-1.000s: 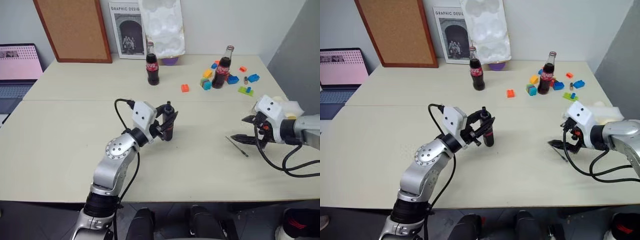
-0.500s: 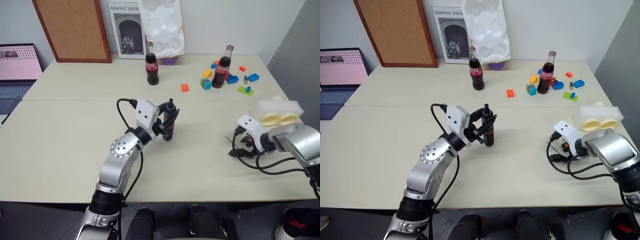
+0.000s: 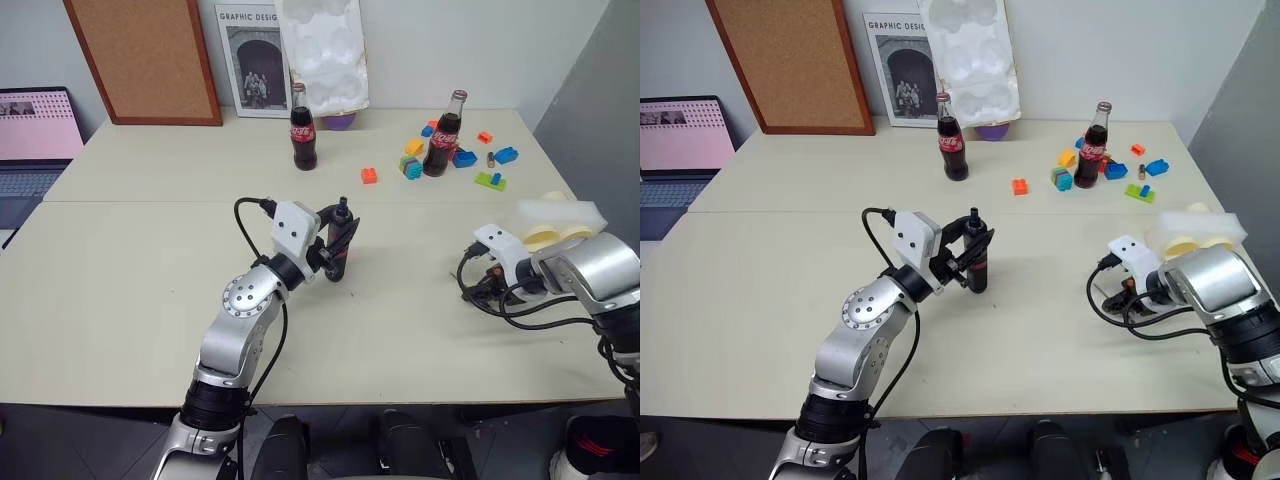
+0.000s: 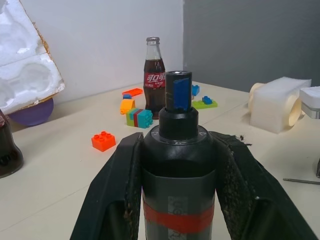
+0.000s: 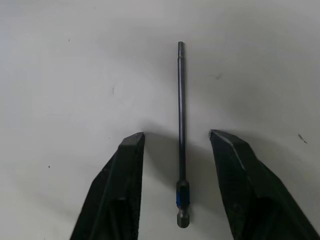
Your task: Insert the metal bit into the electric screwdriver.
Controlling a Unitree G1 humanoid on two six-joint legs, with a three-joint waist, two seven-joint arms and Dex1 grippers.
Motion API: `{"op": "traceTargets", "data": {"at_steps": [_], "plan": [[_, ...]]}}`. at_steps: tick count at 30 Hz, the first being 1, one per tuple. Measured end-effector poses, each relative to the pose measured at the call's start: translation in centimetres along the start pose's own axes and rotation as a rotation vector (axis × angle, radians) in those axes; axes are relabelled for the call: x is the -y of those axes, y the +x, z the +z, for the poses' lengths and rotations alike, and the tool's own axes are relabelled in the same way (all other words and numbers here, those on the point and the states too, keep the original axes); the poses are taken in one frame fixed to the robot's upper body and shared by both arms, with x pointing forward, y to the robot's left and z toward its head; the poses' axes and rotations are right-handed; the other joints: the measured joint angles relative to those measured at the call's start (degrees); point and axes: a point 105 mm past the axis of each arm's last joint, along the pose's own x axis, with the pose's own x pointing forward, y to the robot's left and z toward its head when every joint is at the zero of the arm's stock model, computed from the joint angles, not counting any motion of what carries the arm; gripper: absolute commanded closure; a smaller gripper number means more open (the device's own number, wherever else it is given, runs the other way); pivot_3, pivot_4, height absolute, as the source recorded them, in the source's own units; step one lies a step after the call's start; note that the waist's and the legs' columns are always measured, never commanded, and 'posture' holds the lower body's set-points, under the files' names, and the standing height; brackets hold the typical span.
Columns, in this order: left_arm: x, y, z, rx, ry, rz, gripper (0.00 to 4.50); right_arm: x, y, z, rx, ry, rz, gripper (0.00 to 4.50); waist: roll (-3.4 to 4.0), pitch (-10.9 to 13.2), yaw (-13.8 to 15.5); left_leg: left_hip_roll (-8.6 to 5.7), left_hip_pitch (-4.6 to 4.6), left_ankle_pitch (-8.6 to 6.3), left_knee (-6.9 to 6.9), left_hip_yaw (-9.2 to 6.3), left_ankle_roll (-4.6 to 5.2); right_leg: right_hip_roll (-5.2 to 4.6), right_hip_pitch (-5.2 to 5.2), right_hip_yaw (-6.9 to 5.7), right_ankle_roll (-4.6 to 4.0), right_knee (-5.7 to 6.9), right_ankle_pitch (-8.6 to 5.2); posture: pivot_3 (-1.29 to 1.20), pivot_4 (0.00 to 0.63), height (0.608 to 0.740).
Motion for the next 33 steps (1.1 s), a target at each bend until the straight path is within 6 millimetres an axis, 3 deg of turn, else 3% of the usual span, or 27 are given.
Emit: {"op": "traceTargets", "data": {"at_steps": [5, 18, 24, 29, 33], "plan": [[0.0, 0.0, 0.0, -0.001, 0.005, 0.004, 2.84, -0.1, 0.1, 0.2, 0.011, 0.013, 0.003, 4.44, 0.0, 0.0, 0.0, 0.01, 0.0, 0.0, 0.0, 0.0, 0.0, 0.01, 0.0, 0.0, 0.0, 0.0, 0.0, 0.0, 0.15, 0.74], [-0.1, 0.2, 0.2, -0.007, 0.05, -0.008, 2.84, -1.4, 0.2, 1.1, 0.128, 0.12, 0.046, 4.5, 0.0, 0.0, -0.3, 0.04, -0.03, 0.0, -0.03, -0.01, 0.0, 0.05, -0.08, 0.0, 0.0, 0.02, 0.01, 0.0, 0.15, 0.74], [-0.7, 1.0, 1.0, 0.0, 0.011, 0.036, 2.84, -1.6, -1.9, 4.5, 0.363, 0.063, 0.002, 4.5, 0.01, 0.0, -0.1, 0.02, -0.22, 0.0, -0.04, -0.07, 0.0, 0.05, -0.14, -0.06, 0.03, -0.11, 0.01, 0.0, 0.15, 0.74], [-0.4, 2.4, 2.7, 0.044, -0.038, 0.034, 2.84, -4.4, -4.8, 9.7, 0.718, -0.089, -0.016, 4.5, 0.02, 0.0, -0.1, 0.0, -0.5, 0.0, -0.05, -0.17, 0.0, 0.05, -0.35, -0.15, 0.04, -0.13, 0.01, 0.0, 0.15, 0.74], [0.0, 2.6, 3.4, 0.072, -0.036, 0.029, 2.84, -4.7, -6.9, 11.8, 0.883, -0.075, -0.043, 4.5, 0.02, 0.0, 0.0, -0.02, -0.49, 0.0, -0.07, -0.18, 0.0, 0.02, -0.34, -0.16, 0.03, -0.14, 0.01, 0.0, 0.15, 0.74]]}}
